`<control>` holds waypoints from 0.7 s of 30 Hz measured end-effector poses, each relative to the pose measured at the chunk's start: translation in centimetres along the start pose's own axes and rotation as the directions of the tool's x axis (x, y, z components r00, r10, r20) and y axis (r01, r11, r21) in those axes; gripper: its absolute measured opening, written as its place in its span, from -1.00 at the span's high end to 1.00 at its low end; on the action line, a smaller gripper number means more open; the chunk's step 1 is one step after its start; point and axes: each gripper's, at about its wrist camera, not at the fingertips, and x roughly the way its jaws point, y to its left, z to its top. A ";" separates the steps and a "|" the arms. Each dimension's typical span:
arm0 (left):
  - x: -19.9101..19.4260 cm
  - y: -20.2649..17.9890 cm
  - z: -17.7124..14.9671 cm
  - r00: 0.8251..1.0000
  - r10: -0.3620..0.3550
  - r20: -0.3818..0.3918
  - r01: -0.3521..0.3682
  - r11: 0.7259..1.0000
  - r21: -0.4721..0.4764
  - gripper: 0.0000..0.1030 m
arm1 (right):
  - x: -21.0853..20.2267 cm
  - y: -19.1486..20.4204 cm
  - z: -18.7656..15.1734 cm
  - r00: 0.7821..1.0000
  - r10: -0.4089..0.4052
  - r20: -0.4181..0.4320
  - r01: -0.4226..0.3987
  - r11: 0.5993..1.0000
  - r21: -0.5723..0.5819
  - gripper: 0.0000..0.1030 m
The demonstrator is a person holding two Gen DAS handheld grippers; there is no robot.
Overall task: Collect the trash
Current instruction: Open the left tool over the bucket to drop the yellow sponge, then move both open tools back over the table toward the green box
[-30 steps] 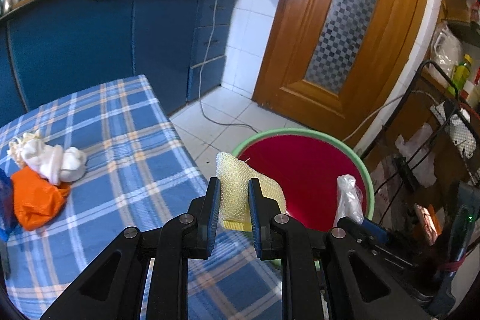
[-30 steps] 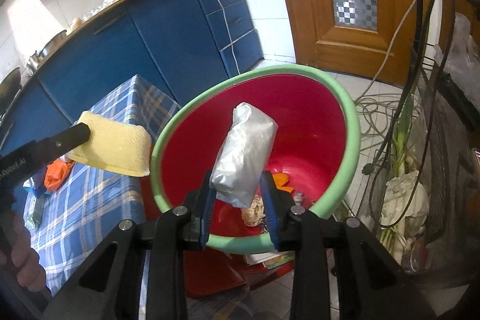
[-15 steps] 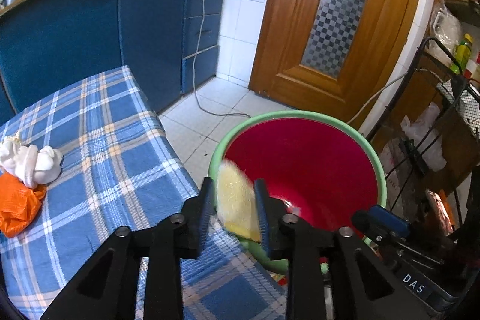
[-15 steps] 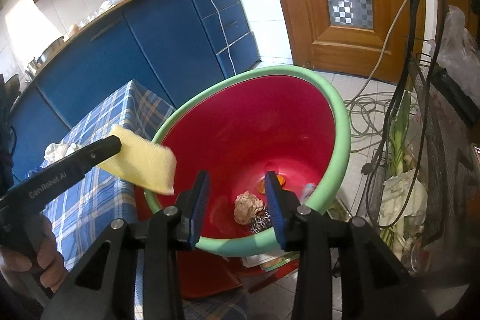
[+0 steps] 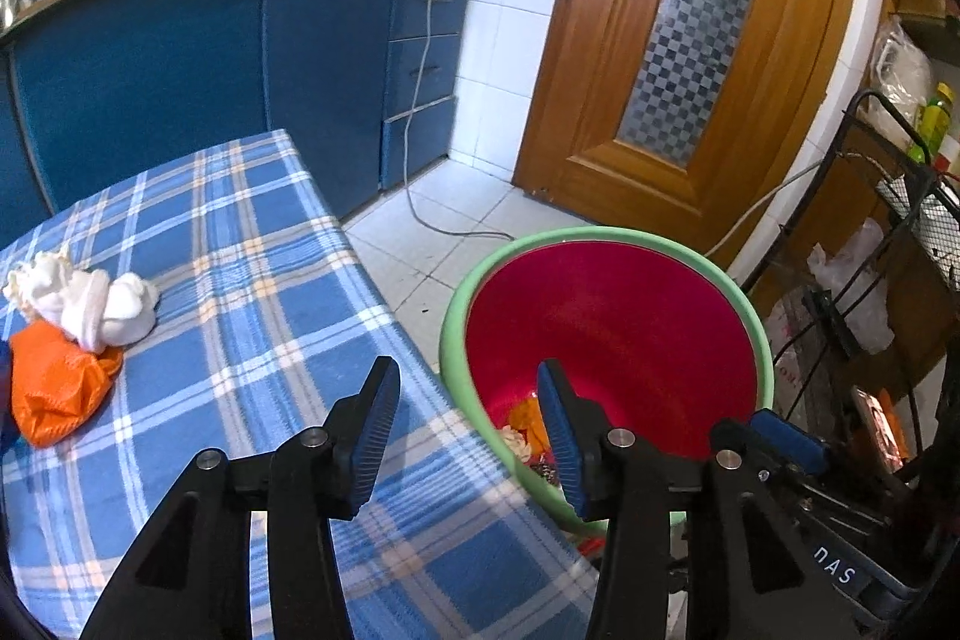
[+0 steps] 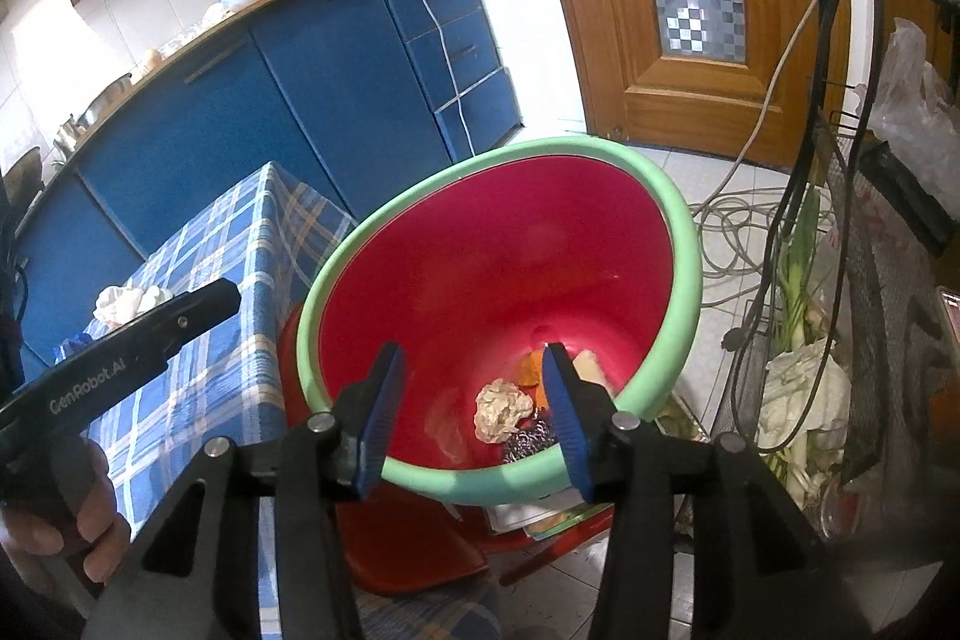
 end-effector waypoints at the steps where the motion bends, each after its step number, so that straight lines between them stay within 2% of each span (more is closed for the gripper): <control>1: -0.2 0.1 -0.1 1.000 0.005 0.000 -0.005 1.000 -0.003 0.03 | -0.1 0.1 0.0 1.000 0.002 0.001 -0.002 1.000 -0.001 -0.05; 7: -1.9 1.3 -0.5 0.999 0.047 0.027 -0.046 0.999 -0.026 -0.09 | -0.9 1.0 0.0 1.000 0.012 0.014 -0.011 1.000 -0.009 -0.26; 21: -5.4 5.3 -1.9 0.992 0.120 0.046 -0.115 0.987 -0.111 -0.14 | -2.4 3.8 -0.2 0.999 0.018 0.037 -0.015 0.998 -0.062 -0.35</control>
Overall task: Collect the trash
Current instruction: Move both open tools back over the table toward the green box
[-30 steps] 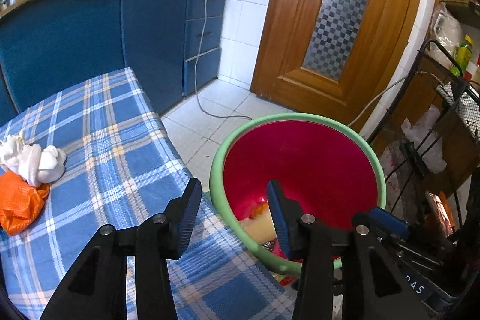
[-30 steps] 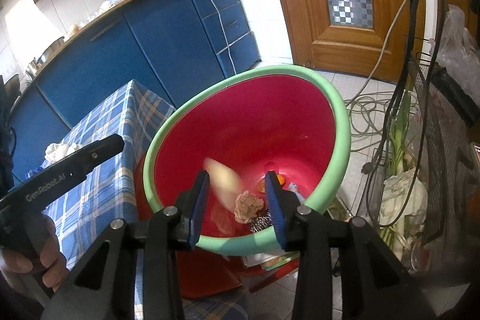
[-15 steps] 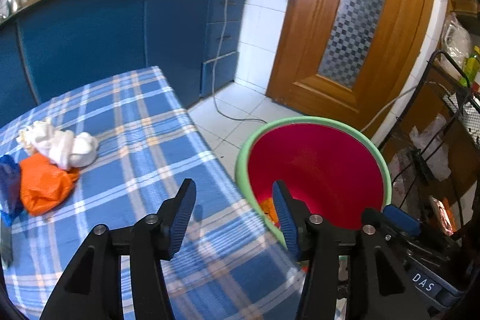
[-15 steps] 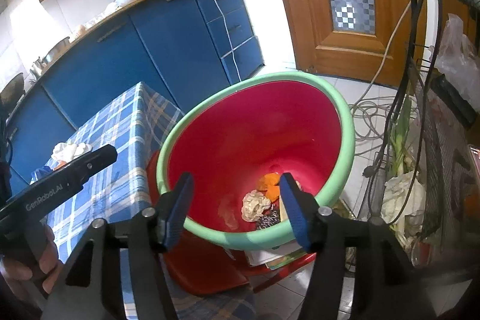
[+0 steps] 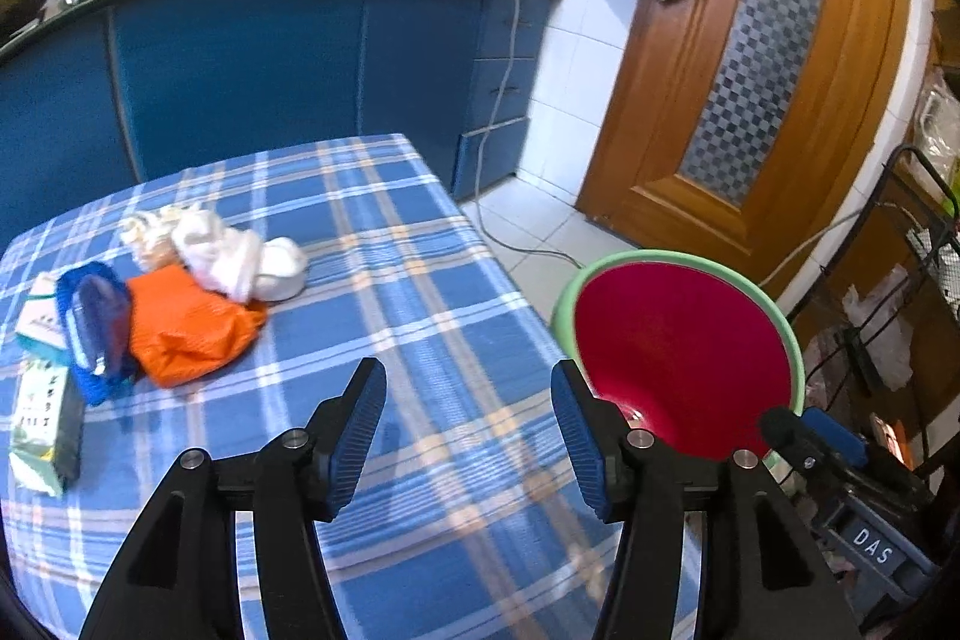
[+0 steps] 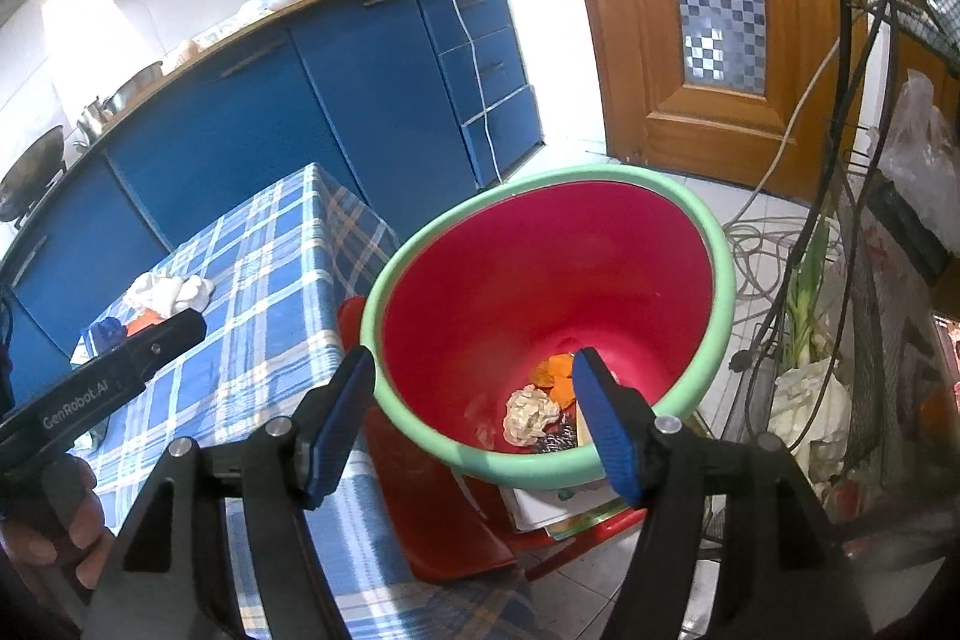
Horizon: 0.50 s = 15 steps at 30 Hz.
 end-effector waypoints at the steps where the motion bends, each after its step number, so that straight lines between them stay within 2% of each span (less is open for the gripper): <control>1: -0.3 0.4 -0.1 1.000 0.007 0.004 -0.007 1.000 -0.006 -0.14 | -0.1 0.2 0.0 1.000 0.001 0.001 -0.001 1.000 -0.004 -0.35; 15: -2.8 5.7 -0.6 0.995 0.091 0.029 -0.089 0.993 -0.083 -0.15 | -1.1 3.9 -0.2 1.000 0.022 0.015 -0.021 0.997 -0.072 -0.35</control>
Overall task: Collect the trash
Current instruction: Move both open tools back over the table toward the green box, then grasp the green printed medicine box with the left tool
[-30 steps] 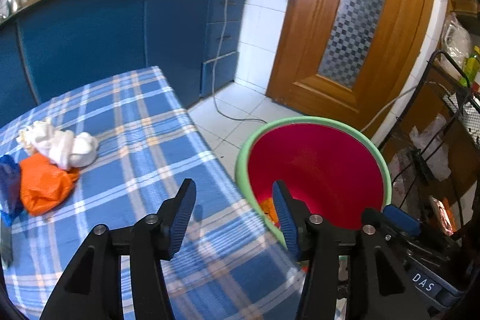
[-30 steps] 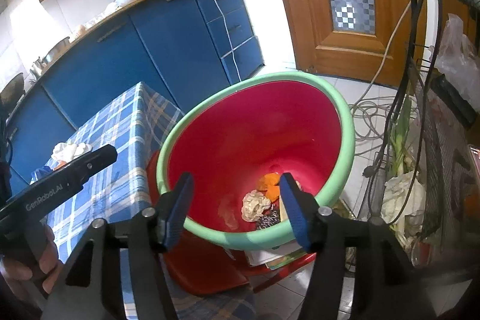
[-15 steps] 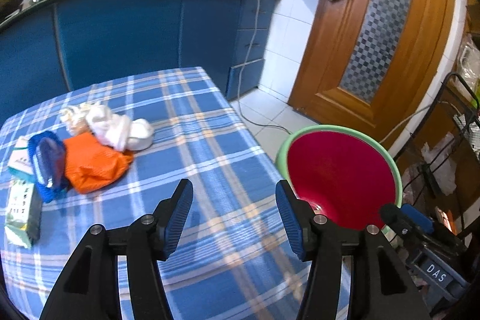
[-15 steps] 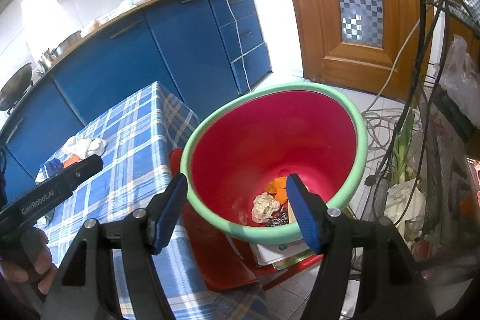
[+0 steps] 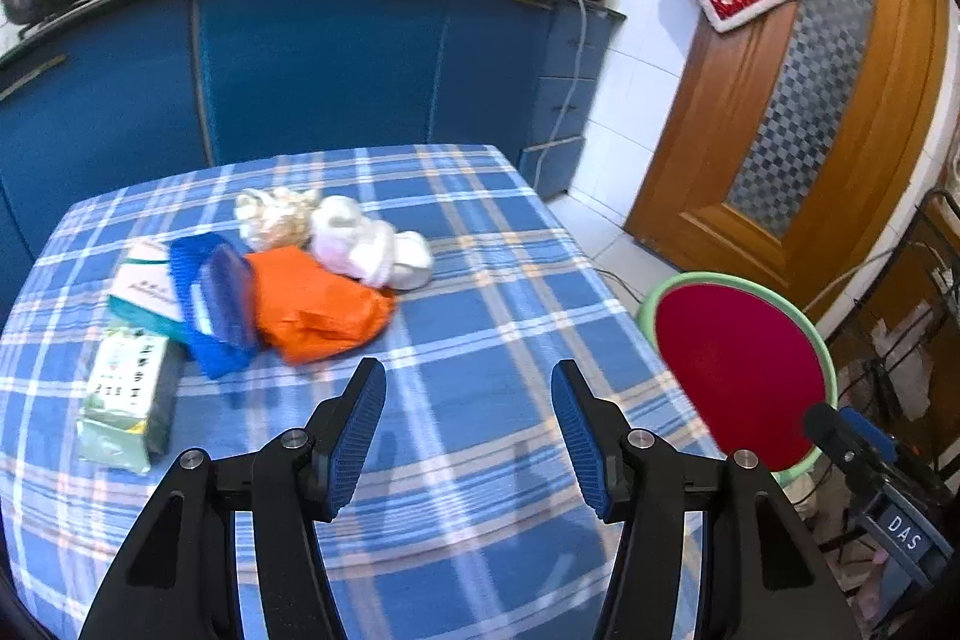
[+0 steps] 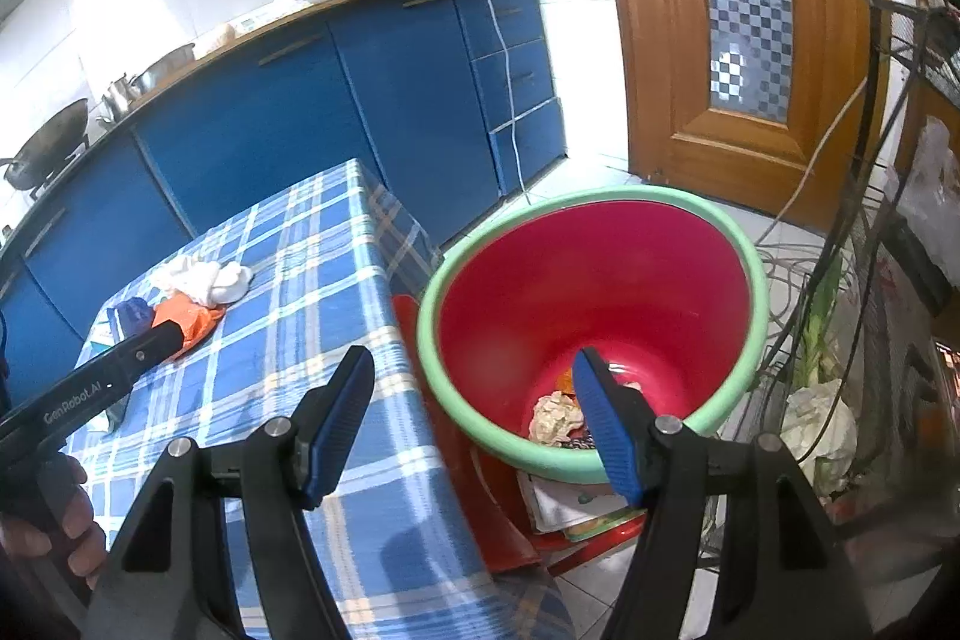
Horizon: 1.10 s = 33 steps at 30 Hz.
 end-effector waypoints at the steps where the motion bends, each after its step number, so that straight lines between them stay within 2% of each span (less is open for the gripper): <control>1: -0.2 0.5 0.0 1.000 0.007 0.003 -0.007 1.000 -0.006 -0.15 | 0.0 0.4 0.0 1.000 0.003 0.001 -0.003 1.000 -0.007 -0.35; 12: -1.7 4.9 -0.3 0.995 0.095 0.030 -0.093 0.994 -0.054 -0.15 | 0.0 3.6 -0.2 0.999 0.036 -0.007 -0.037 0.997 -0.065 -0.35; 24: -2.7 10.3 -0.6 0.978 0.208 0.027 -0.205 0.973 -0.106 -0.15 | 1.0 7.0 -0.7 0.996 0.080 -0.042 -0.084 0.989 -0.120 -0.35; 28: -2.8 12.9 -0.7 0.966 0.256 0.015 -0.252 0.958 -0.135 -0.23 | 1.5 8.0 -1.0 0.994 0.090 -0.056 -0.097 0.986 -0.138 -0.35; 33: -2.3 15.3 -0.8 0.966 0.259 -0.020 -0.259 0.954 -0.150 -0.35 | 2.1 9.0 -1.4 0.993 0.096 -0.075 -0.106 0.983 -0.153 -0.35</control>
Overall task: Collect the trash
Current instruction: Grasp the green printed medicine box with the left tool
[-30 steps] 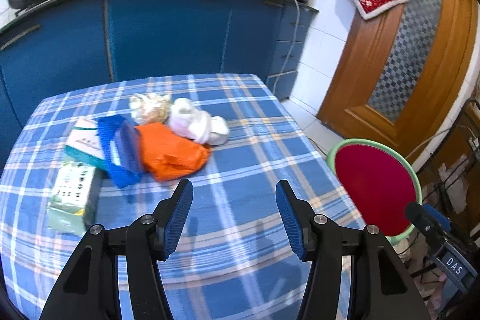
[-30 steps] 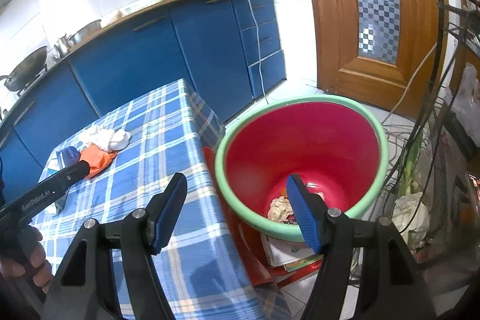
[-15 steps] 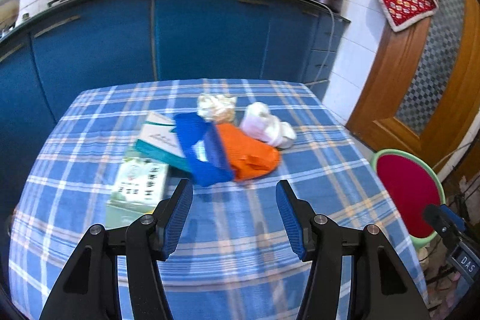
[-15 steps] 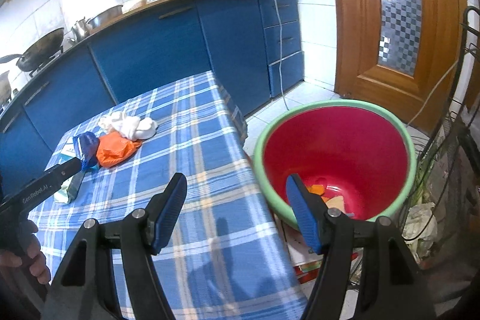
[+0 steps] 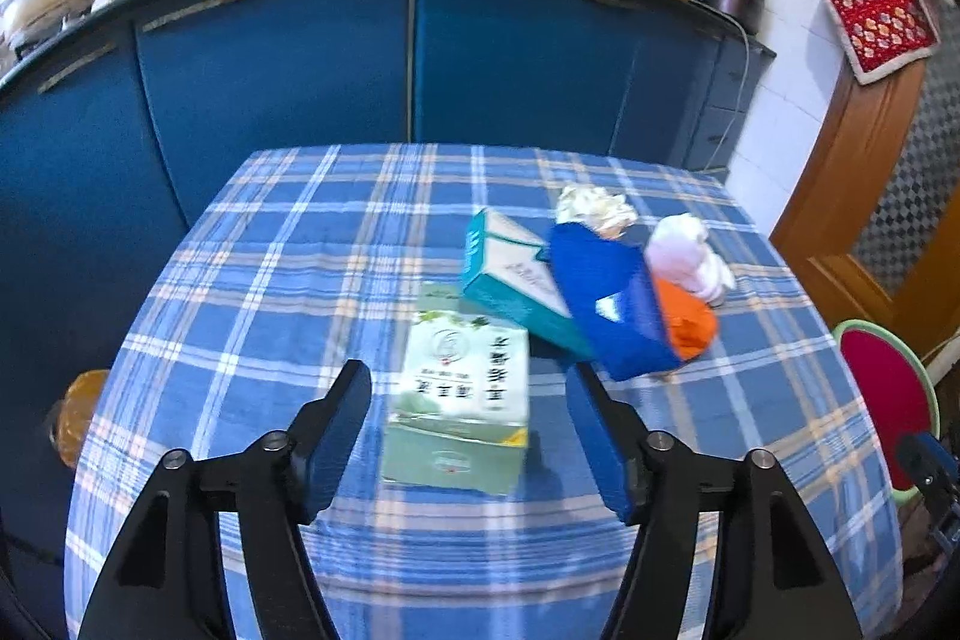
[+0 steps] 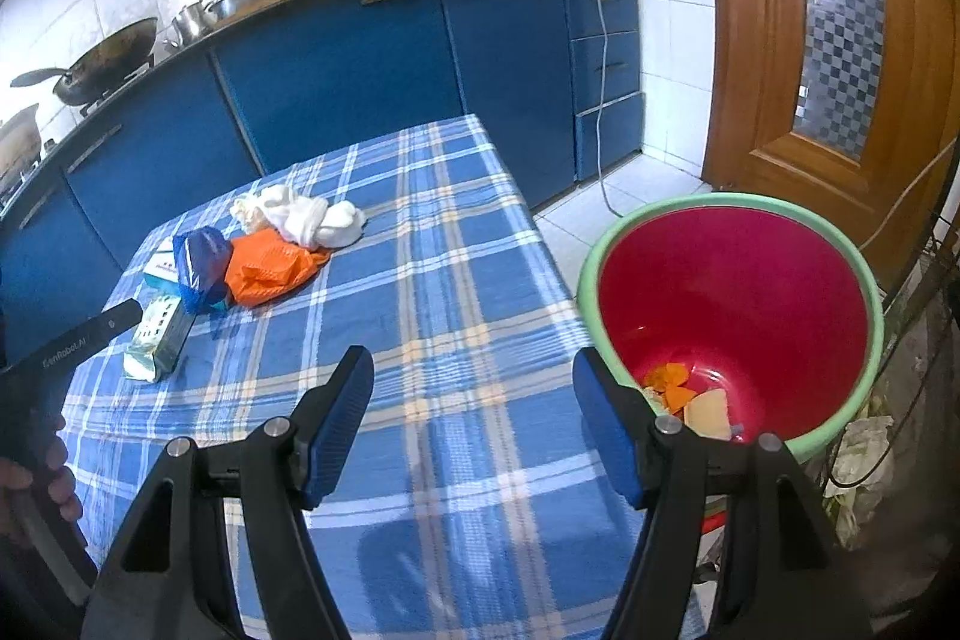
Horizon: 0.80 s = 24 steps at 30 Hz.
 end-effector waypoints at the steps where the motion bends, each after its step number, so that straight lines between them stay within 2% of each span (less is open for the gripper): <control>1: 0.3 0.3 0.0 1.000 0.002 -0.005 -0.002 1.000 -0.004 -0.36 | 0.2 0.2 0.0 1.000 0.002 -0.004 -0.002 1.000 -0.002 -0.35; 11: 3.0 0.4 -0.5 0.997 -0.025 -0.080 0.026 1.000 0.017 -0.40 | 1.3 1.8 -0.1 0.999 0.013 -0.032 -0.014 0.999 -0.033 -0.35; 17: 4.6 0.0 -0.6 0.994 -0.005 -0.105 0.009 0.999 0.043 -0.40 | 1.7 2.2 -0.1 0.999 0.018 -0.043 -0.020 0.999 -0.045 -0.35; 22: 5.3 0.2 -0.4 0.993 -0.038 -0.111 0.043 0.998 0.035 -0.39 | 2.1 2.9 0.0 0.998 0.029 -0.057 -0.032 0.998 -0.053 -0.35; 23: 5.4 0.2 -0.4 0.993 -0.041 -0.113 0.045 0.998 0.036 -0.39 | 2.2 3.1 0.0 0.998 0.031 -0.059 -0.034 0.998 -0.056 -0.35; 24: 5.5 0.1 -0.4 0.993 -0.041 -0.110 0.046 0.998 0.042 -0.31 | 2.3 3.3 0.0 0.998 0.033 -0.061 -0.037 0.998 -0.060 -0.35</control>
